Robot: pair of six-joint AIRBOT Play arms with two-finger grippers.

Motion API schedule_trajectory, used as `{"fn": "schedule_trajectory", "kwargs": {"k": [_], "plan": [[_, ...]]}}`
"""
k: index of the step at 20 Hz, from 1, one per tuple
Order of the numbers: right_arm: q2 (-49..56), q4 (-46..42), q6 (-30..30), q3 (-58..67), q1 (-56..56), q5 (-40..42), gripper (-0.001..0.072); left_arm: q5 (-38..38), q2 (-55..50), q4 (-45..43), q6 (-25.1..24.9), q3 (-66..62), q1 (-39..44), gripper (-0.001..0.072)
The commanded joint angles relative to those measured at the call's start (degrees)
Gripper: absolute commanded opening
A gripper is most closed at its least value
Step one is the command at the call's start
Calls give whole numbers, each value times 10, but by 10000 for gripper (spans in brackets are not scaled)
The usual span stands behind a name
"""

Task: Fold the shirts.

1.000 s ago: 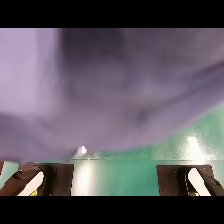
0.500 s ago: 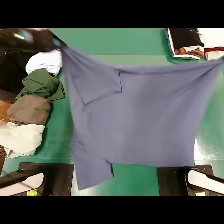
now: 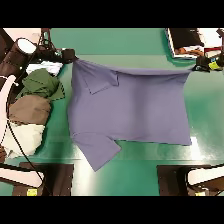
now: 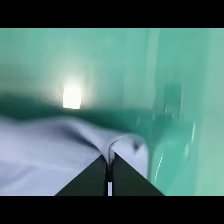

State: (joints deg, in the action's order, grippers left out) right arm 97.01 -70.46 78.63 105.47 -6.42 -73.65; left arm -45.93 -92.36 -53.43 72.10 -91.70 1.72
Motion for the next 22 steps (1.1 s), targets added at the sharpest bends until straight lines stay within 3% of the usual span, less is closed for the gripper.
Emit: {"fn": "schedule_trajectory", "kwargs": {"k": [1,6,12,15,16,17,18,22], "plan": [[19,-18,0,27,1,36,9,-15,-9,-5,-47,-4,-28,23],[-5,-46,0,-66,2,-3,8,-195,-9,-50,-108,5,-55,22],[-70,-46,0,-231,26,61,9,-223,-9,-61,-104,109,-54,23],[-90,-40,0,-276,29,77,14,-226,-9,-64,-62,132,-54,27],[-94,-34,0,-283,29,75,22,-227,-9,-64,-33,132,-54,172],[-95,-20,0,-283,27,65,178,-230,-9,-65,-12,132,-54,517],[-95,-4,0,-276,23,47,403,-235,-9,-70,4,132,-54,635],[-117,19,-1,-246,-7,-56,413,-303,28,-160,43,134,-63,638]]}}
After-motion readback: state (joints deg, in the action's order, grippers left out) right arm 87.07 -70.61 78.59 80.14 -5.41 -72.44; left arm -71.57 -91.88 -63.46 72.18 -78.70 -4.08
